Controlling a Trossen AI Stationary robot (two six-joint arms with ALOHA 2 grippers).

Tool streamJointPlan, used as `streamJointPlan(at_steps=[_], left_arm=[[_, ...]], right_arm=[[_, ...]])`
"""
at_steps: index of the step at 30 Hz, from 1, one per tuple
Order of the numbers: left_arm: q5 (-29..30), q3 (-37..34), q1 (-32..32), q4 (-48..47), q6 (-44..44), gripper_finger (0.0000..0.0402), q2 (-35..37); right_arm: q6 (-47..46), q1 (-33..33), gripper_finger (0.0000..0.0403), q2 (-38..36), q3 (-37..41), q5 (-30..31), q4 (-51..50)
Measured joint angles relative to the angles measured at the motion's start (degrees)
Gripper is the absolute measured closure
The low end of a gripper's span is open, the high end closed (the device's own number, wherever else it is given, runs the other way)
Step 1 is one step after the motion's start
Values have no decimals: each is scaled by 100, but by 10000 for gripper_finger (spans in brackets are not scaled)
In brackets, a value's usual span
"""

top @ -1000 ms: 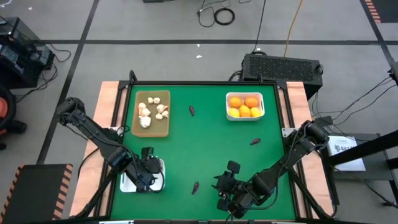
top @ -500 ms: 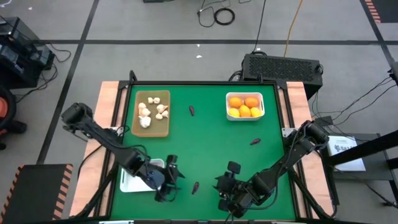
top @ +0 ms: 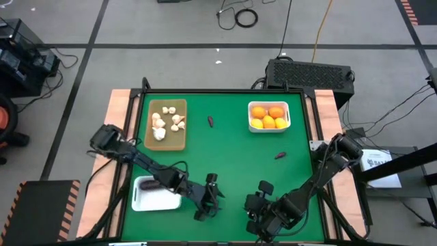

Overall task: Sort produce into baskets
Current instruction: Put the eggplant into the bottom white bin

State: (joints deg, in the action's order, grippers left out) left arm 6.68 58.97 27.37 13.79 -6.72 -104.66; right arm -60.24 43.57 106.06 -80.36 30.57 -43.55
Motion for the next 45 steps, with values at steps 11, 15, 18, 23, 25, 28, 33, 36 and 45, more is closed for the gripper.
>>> streamJointPlan(at_steps=[11,15,18,23,25,28,33,36,45], left_arm=[[-577,948,-639,-2138,-865,171,-283],[-1242,1154,-583,-2673,-1479,171,-274],[-1294,1166,-429,-2573,-1734,171,-274],[-814,1166,-231,-2617,-2166,171,-353],[-510,1166,-155,-2607,-2294,171,-452],[-238,1166,-32,-2598,-2448,171,-613],[85,1166,53,-2581,-2729,171,-806],[128,1166,53,-2594,-2751,171,-909],[212,1166,73,-2727,-2770,171,-949]], right_arm=[[-1200,443,259,0,0,26,-564],[-1207,564,259,0,0,207,-566],[-1032,609,259,0,0,423,-566],[-892,592,259,0,0,542,-566],[-847,590,259,0,0,548,-564],[-831,591,259,0,0,548,-563],[-831,592,259,0,0,547,-519],[-831,592,259,0,0,546,-498],[-831,592,259,0,0,544,-463]])
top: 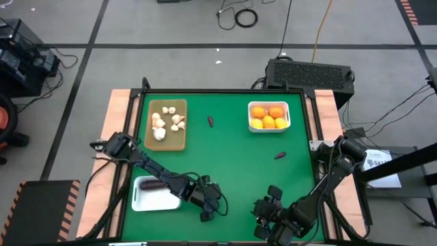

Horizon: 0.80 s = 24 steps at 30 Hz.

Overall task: Sort produce into baskets
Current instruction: Put the eggplant into the bottom white bin

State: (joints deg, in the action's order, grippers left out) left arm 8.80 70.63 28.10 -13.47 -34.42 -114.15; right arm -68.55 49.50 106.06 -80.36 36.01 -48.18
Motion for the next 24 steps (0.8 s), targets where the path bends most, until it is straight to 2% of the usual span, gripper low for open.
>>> streamJointPlan(at_steps=[6,16,24], left_arm=[[-31,0,19,-188,27,177,0],[-171,0,15,-230,360,241,89],[-738,2,13,-545,822,262,1053]], right_arm=[[20,-4,259,0,0,9,-2],[22,-4,259,0,0,20,-4],[22,-4,259,0,-2,29,2]])
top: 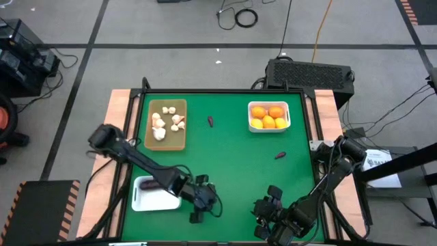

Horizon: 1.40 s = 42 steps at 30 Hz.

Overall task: Sort produce into baskets
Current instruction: Put the eggplant into the bottom white bin

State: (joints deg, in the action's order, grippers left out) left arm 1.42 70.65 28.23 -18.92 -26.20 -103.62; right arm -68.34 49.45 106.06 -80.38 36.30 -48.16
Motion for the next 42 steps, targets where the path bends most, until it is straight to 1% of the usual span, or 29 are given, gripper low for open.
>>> streamJointPlan(at_steps=[4,7,9,16,19,26,30,36,38,42], left_arm=[[140,0,42,-209,-42,263,475],[594,4,148,-135,-44,263,475],[710,4,213,-128,-30,263,326],[765,2,266,-89,-42,257,-222],[588,2,269,-120,-47,241,-489],[709,0,264,-117,-73,201,-885],[725,0,267,-99,-185,192,-1019],[667,2,260,-104,-188,197,-1016],[622,2,258,-116,-188,207,-1002],[561,2,243,-143,-188,243,-1000]], right_arm=[[2,-11,259,0,0,-1,4],[2,-37,259,0,0,1,2],[2,-63,259,0,0,-1,4],[2,-68,259,0,-2,-3,37],[2,-68,259,0,-2,-4,37],[2,-70,259,0,-1,-8,37],[2,-70,259,0,0,-8,48],[2,-70,259,0,-1,-8,49],[2,-70,259,0,0,-8,50],[2,-70,259,0,0,-8,52]])
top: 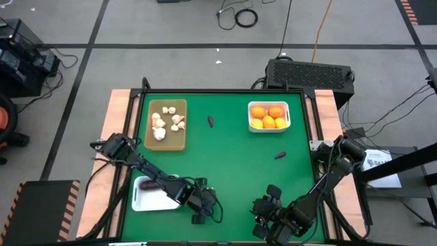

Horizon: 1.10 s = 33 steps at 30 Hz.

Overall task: Sort produce into baskets
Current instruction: Put the eggplant into the bottom white bin

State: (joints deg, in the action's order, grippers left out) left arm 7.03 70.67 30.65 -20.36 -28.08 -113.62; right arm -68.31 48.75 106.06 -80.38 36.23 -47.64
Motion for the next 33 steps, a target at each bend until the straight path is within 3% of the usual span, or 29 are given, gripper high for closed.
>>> streamJointPlan(at_steps=[9,20,25,33], left_arm=[[-741,-7,-143,-235,152,328,313],[-713,0,-136,-564,157,394,1617],[-166,-2,137,-436,445,375,1527],[96,-4,297,-411,575,280,806]], right_arm=[[0,-2,259,0,0,0,7],[0,-7,259,0,0,0,4],[44,-29,259,0,0,0,16],[44,-35,259,0,2,0,54]])
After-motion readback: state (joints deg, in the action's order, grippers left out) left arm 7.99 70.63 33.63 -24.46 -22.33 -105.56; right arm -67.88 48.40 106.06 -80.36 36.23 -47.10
